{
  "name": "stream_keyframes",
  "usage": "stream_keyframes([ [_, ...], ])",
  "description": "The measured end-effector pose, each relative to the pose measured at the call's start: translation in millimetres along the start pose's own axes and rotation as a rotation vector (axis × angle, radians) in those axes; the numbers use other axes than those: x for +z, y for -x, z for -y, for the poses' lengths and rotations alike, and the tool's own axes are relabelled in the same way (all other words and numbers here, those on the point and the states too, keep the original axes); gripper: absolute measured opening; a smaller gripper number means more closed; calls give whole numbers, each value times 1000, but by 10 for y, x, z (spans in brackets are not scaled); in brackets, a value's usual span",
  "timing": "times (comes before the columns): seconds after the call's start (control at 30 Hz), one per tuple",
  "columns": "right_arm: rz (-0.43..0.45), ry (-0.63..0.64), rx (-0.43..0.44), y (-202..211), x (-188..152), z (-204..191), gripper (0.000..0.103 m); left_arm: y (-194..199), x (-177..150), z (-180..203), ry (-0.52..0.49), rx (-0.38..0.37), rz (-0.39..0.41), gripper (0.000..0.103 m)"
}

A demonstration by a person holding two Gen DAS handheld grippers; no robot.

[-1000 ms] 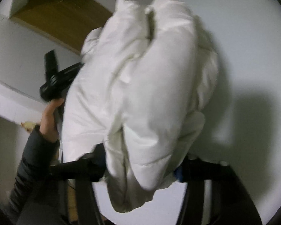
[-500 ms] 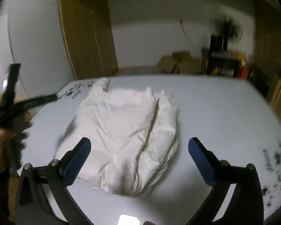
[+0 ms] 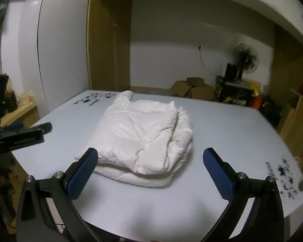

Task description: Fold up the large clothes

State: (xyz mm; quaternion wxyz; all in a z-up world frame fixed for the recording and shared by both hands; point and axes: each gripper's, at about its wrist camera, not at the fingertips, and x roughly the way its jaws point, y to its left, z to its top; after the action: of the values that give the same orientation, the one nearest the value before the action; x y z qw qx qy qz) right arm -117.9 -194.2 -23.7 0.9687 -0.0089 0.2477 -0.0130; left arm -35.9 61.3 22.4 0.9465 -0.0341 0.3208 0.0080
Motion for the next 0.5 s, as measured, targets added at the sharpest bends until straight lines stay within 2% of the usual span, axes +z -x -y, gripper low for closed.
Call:
stream_keyframes([
  [0.23,-5,-4,-9,101,-67,-60,103,197,-112,103,-106,94,63,103],
  [0.37,-11,-20,13,91,-68,-56,103,186,-152,105,-90,41,22,103],
  [0.5,-33,-38,2,49,-97,-76,103,157,-202,147,-77,21,-24,103],
])
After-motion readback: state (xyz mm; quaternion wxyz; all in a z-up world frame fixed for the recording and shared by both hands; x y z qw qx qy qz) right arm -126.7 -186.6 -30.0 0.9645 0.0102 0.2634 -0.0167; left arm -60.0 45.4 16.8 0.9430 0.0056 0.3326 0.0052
